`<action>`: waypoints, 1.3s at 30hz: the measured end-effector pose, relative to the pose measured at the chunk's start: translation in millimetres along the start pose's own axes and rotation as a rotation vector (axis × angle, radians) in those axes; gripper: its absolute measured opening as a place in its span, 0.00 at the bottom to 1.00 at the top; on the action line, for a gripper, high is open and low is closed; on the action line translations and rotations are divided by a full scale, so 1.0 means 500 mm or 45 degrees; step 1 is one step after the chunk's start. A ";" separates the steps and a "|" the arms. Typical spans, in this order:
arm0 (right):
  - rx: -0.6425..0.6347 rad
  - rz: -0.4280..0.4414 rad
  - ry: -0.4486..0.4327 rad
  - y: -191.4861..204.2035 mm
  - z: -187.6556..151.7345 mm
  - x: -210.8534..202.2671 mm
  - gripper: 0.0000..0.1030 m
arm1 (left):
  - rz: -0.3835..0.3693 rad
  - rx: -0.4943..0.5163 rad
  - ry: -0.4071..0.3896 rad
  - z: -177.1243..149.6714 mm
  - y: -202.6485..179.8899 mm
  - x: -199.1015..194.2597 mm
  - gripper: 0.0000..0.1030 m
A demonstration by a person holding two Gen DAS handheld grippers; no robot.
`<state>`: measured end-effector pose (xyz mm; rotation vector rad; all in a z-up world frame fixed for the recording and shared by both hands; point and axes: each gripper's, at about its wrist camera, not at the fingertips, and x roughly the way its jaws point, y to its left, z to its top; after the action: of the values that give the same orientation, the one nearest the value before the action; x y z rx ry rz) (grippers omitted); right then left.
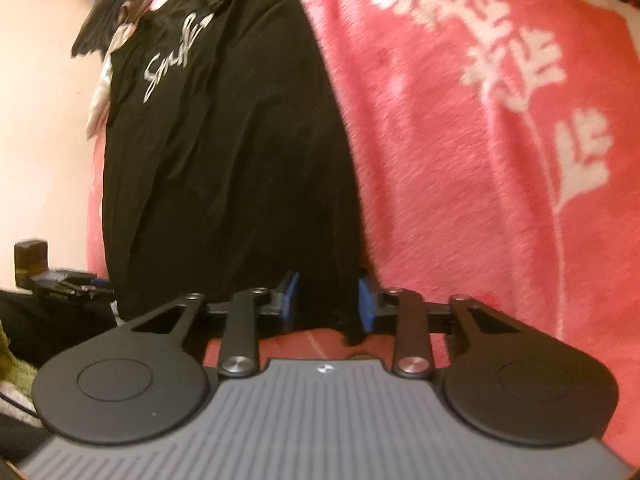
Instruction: Fold clothes
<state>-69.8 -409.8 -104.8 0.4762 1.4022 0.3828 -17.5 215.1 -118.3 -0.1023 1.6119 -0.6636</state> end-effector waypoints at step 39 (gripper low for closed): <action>-0.288 -0.414 0.067 0.041 -0.015 -0.049 0.00 | 0.193 0.200 0.153 -0.070 -0.020 -0.116 0.03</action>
<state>-80.2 -404.6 -73.8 0.0505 1.4381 0.2852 -43.6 244.9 -62.1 0.1762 1.6572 -0.6861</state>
